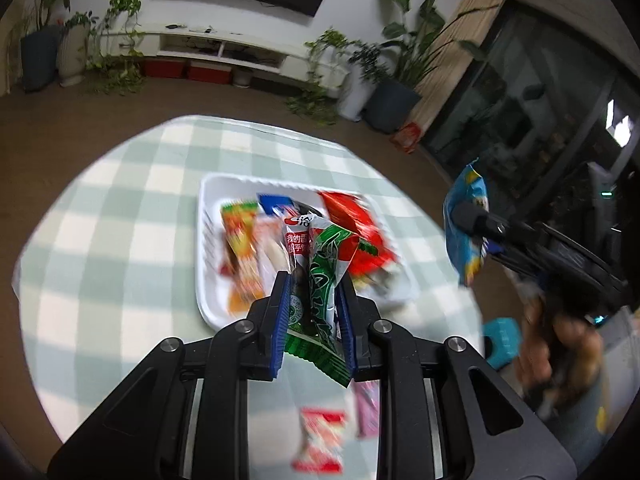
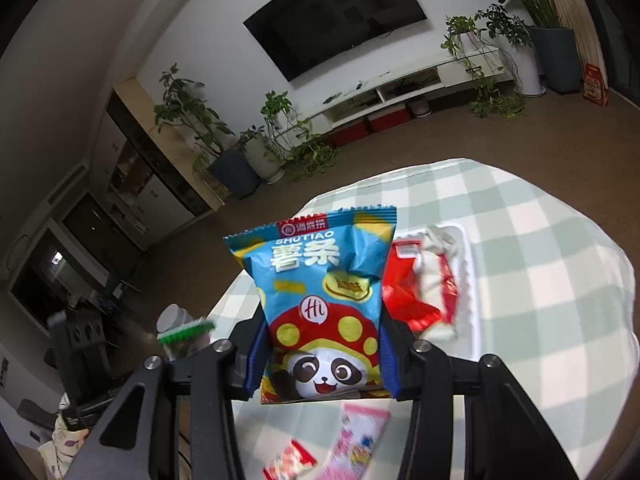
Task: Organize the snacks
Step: 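Carry the green packet with the left gripper while the right carries the blue packet into the tray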
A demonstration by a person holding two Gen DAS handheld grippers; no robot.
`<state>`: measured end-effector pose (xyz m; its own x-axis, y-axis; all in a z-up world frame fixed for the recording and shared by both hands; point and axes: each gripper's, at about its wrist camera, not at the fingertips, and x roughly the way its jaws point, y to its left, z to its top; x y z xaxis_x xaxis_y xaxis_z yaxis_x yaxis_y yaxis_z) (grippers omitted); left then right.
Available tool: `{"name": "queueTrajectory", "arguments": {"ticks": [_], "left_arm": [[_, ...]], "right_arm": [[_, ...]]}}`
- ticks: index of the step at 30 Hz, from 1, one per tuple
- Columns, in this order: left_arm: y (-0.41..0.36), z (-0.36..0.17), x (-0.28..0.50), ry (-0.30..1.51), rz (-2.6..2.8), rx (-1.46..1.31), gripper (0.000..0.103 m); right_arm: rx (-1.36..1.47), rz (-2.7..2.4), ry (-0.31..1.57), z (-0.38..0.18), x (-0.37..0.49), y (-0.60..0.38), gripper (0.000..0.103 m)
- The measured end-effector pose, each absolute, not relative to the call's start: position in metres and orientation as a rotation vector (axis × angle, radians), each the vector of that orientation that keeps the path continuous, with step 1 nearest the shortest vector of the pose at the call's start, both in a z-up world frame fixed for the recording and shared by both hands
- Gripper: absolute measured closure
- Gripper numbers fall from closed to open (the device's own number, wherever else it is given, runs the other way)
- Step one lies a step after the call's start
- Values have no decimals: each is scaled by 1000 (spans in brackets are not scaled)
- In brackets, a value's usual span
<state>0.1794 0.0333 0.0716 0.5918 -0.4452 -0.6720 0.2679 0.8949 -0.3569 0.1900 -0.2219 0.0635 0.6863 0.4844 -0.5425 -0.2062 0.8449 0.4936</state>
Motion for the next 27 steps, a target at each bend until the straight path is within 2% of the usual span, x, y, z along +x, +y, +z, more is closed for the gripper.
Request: {"name": "queueTrajectory", "arguments": {"ticks": [6, 12, 21, 27], "left_arm": [[18, 45, 253, 912, -333, -129, 82], [-5, 9, 293, 960, -313, -37, 82], [-22, -27, 316, 994, -261, 38, 81], [-23, -31, 318, 985, -263, 49, 81]], "right_arm": [[323, 373, 773, 37, 236, -174, 54], [257, 326, 839, -1, 271, -157, 54], [174, 262, 859, -31, 287, -158, 54], [162, 256, 881, -48, 293, -158, 52]]}}
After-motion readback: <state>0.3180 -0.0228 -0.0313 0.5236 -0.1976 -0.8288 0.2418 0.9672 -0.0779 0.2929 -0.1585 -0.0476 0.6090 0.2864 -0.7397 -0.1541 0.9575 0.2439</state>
